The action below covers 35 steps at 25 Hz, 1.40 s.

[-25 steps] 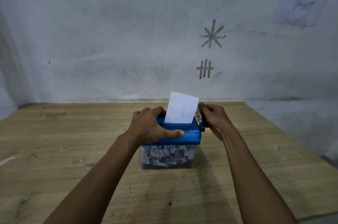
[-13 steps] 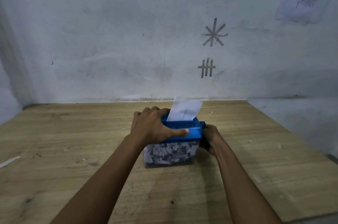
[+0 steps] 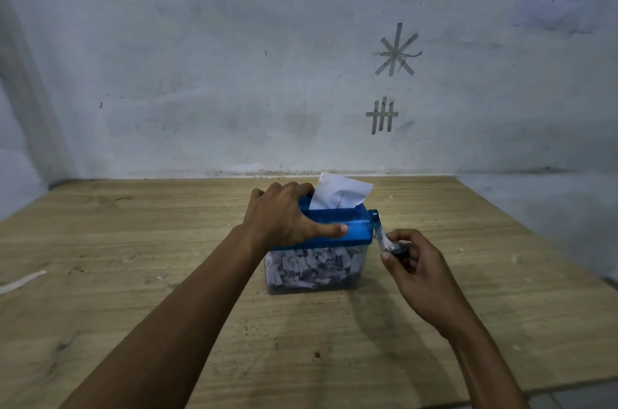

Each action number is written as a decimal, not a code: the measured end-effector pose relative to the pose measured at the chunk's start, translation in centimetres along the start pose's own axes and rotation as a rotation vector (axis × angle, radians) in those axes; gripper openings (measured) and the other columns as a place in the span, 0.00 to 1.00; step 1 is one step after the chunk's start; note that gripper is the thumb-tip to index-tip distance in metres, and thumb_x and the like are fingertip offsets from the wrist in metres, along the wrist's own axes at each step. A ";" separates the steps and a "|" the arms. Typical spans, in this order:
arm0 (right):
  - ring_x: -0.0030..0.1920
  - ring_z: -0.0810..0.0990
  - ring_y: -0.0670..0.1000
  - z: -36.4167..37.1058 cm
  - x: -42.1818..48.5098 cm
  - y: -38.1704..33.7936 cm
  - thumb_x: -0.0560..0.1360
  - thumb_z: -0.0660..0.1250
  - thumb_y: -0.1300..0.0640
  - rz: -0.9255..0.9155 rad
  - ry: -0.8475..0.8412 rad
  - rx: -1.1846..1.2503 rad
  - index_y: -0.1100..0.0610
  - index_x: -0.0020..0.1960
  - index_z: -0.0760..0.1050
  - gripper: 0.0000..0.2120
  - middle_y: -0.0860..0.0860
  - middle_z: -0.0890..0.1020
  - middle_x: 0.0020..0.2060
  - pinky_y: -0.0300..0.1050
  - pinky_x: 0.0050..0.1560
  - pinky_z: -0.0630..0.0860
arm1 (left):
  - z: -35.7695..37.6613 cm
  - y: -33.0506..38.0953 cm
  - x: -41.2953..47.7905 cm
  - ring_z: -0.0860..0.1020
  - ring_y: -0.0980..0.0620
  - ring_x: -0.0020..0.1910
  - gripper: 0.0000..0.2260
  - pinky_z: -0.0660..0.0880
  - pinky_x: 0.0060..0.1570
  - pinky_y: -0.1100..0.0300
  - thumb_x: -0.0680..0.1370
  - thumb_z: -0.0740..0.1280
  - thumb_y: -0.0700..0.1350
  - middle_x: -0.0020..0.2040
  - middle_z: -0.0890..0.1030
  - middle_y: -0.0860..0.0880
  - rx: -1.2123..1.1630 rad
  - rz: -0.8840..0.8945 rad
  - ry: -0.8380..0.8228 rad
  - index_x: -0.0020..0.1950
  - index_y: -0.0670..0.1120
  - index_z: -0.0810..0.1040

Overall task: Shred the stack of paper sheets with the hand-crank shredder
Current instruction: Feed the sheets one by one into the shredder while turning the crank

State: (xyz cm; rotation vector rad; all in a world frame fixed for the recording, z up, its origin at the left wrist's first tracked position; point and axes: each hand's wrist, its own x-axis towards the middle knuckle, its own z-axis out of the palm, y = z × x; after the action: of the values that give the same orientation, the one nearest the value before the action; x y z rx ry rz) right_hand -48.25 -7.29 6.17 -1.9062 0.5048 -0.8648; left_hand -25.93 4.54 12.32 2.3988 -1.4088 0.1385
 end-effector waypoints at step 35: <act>0.25 0.68 0.48 7.2 7.0 3.4 0.83 0.58 0.54 0.367 0.078 -0.016 0.56 0.35 0.74 0.19 0.51 0.74 0.25 0.43 0.30 0.63 | -0.7 -3.1 -1.1 0.74 0.52 0.61 0.42 0.62 0.56 0.52 0.61 0.57 0.83 0.63 0.78 0.56 0.043 0.020 0.052 0.66 0.60 0.72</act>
State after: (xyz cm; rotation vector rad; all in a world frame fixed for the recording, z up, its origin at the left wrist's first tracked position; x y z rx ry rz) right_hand -38.17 -9.18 3.47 -1.7248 0.8787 -0.6948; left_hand -23.73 7.08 11.93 2.3986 -1.4205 0.2363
